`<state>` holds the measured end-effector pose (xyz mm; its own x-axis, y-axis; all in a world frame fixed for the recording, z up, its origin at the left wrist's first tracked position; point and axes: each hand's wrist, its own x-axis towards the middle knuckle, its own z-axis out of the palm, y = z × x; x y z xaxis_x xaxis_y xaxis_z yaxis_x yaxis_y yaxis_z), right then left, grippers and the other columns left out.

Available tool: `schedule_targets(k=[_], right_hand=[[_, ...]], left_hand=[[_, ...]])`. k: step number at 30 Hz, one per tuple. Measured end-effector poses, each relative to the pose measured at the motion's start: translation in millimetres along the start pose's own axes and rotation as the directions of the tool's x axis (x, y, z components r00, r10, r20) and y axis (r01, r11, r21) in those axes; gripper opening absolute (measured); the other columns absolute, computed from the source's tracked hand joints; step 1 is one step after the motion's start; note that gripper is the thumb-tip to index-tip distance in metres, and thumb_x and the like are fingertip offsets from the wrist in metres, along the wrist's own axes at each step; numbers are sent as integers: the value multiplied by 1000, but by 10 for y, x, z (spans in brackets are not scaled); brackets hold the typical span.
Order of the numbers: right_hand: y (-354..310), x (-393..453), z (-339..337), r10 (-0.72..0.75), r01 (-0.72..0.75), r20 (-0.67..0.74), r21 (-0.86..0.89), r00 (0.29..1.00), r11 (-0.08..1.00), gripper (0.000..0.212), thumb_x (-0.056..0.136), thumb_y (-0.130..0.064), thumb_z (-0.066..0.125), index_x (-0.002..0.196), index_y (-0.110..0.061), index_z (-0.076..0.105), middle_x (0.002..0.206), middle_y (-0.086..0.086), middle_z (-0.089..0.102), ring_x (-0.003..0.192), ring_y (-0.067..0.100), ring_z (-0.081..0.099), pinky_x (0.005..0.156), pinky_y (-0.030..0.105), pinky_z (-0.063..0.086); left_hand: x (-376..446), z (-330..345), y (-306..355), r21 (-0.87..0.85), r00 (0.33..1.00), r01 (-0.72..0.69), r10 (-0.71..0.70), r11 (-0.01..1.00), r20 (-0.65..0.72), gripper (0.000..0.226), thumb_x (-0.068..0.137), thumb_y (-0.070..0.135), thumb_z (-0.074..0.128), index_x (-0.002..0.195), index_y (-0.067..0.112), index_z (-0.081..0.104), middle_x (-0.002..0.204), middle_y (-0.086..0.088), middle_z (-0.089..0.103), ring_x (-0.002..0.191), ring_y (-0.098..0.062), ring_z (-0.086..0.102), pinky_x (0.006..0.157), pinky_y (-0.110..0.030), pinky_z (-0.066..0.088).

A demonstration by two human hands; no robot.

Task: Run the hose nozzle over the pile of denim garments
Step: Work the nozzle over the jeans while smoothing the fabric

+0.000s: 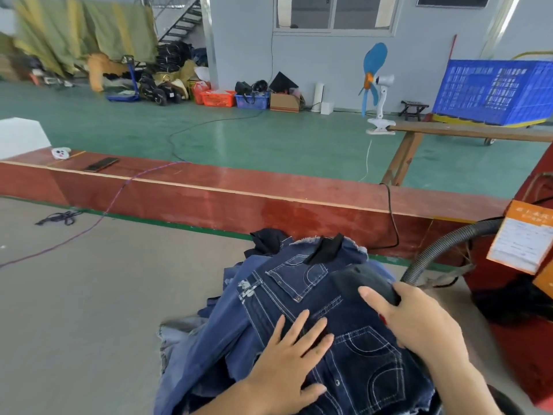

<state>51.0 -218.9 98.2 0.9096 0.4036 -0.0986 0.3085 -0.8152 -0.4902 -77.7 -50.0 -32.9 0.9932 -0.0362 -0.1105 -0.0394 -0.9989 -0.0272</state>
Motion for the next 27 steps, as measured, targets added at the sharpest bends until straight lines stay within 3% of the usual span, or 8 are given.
schedule_targets(k=[6, 8, 10, 12, 15, 18, 21, 27], right_hand=[[387, -20, -268, 150, -124, -220, 126, 964, 984, 77, 58, -92, 44, 77, -20, 62, 65, -1, 67, 64, 25, 65, 67, 39, 53], [635, -21, -399, 208, -139, -351, 213, 913, 967, 91, 44, -101, 40, 70, -17, 61, 57, -1, 66, 57, 27, 64, 62, 44, 54], [871, 15, -440, 273, -151, -376, 322, 885, 935, 98, 35, -105, 40, 71, -15, 56, 63, 7, 65, 59, 32, 64, 66, 55, 55], [882, 12, -445, 280, -149, -355, 354, 892, 923, 99, 34, -104, 42, 73, -14, 55, 67, 10, 65, 62, 35, 64, 69, 57, 54], [482, -103, -407, 164, -86, -309, 253, 937, 964, 84, 47, -97, 44, 68, -17, 62, 55, -1, 64, 57, 25, 62, 62, 44, 52], [97, -187, -277, 38, -4, -163, 205, 986, 979, 69, 54, -83, 47, 71, -19, 64, 54, -7, 64, 55, 14, 62, 62, 37, 49], [-54, -156, -120, -38, 34, 20, 145, 999, 989, 57, 70, -76, 53, 70, -19, 60, 57, -9, 65, 51, 14, 63, 63, 34, 51], [-75, -37, 63, -67, 65, 98, 24, 993, 998, 57, 76, -75, 51, 72, -18, 55, 59, -1, 64, 58, 14, 62, 65, 33, 49]], left_hand=[[-159, 96, -70, 15, 989, -29, 31, 999, -146, 60, 90, 71, 29, 139, 43, 47, 151, 20, 34, 142, -10, 31, 113, -42, 23], [-151, 45, -90, -381, 961, -99, -12, 919, -278, 48, 97, 58, 36, 140, 39, 46, 151, 30, 26, 144, 4, 18, 120, -24, 11], [-82, 18, -169, -777, 862, -11, -388, 630, -327, 35, 98, 35, 51, 132, 30, 57, 137, 28, 46, 133, 6, 35, 114, -15, 20], [13, -21, -335, -937, 546, 110, -808, 332, -222, 19, 93, 11, 58, 106, 21, 66, 107, 12, 61, 106, -9, 57, 92, -22, 42], [152, -111, -648, -949, 271, 131, -910, -287, 313, 18, 90, 5, 58, 77, 12, 48, 77, -6, 49, 73, -23, 48, 64, -30, 36], [242, -62, -870, -790, 394, -24, -732, -613, 556, 27, 88, 3, 67, 70, 8, 47, 73, -12, 50, 73, -26, 49, 69, -37, 43], [305, -68, -921, -766, 500, -70, -687, -639, 527, 6, 87, 1, 67, 84, 5, 63, 94, -14, 65, 92, -29, 59, 90, -41, 48], [324, -180, -909, -666, 654, -329, -670, -670, 351, 13, 98, 0, 49, 99, 9, 58, 93, -12, 67, 81, -25, 64, 73, -41, 53]])
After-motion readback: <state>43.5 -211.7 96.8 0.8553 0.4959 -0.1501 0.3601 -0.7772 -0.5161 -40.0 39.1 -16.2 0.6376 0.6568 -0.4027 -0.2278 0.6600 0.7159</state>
